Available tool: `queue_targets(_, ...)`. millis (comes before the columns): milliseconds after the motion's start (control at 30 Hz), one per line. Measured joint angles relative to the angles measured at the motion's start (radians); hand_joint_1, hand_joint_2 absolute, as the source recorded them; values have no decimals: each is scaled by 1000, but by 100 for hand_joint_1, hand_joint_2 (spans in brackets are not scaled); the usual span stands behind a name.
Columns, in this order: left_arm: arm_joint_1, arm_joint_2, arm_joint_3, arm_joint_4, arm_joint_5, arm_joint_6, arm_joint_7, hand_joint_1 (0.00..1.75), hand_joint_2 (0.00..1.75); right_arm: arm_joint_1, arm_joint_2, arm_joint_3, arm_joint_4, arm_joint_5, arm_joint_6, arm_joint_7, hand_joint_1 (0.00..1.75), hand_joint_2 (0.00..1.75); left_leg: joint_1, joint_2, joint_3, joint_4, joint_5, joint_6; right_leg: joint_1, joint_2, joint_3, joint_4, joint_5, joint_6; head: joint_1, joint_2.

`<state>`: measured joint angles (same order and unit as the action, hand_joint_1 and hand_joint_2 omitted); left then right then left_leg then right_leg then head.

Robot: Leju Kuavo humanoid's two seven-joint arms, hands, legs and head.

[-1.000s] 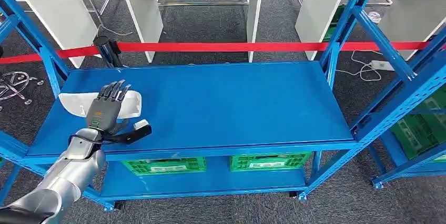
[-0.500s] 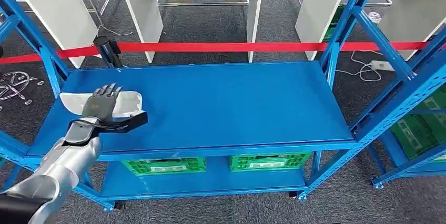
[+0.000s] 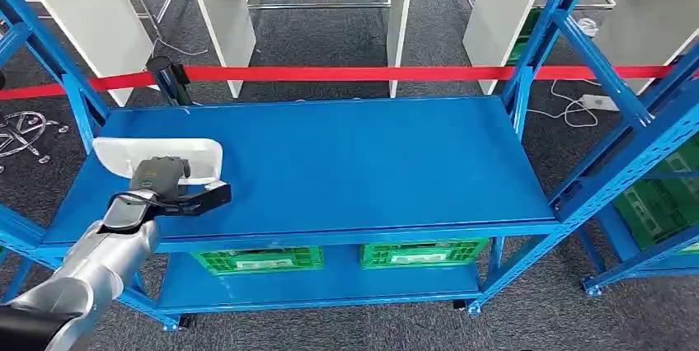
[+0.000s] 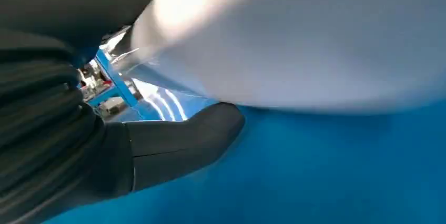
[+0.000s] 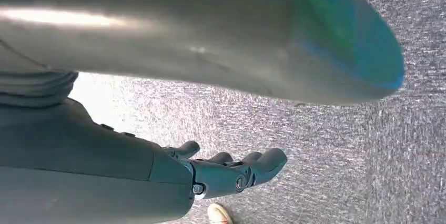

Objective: Take the parts from the cabinet and place them on the table.

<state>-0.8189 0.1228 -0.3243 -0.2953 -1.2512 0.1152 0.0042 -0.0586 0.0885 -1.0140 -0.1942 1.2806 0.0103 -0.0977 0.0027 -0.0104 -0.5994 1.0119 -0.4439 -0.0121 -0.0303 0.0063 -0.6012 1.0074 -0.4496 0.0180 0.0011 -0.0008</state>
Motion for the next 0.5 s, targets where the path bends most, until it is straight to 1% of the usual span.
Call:
queue_targets(333,4,7,0,0,2,44,-42,175,175,-5,1,0,0,8,3,1,0,0,0,0,0,0,0,0,0,0,0,0,0,0,0,0)
queue_targets(500,9,5,7,-1,29,89,-90,175,175,-5,2,0,0,8,2,3,0,0,0,0,0,0,0,0,0,0,-1,0,0,0,0,0)
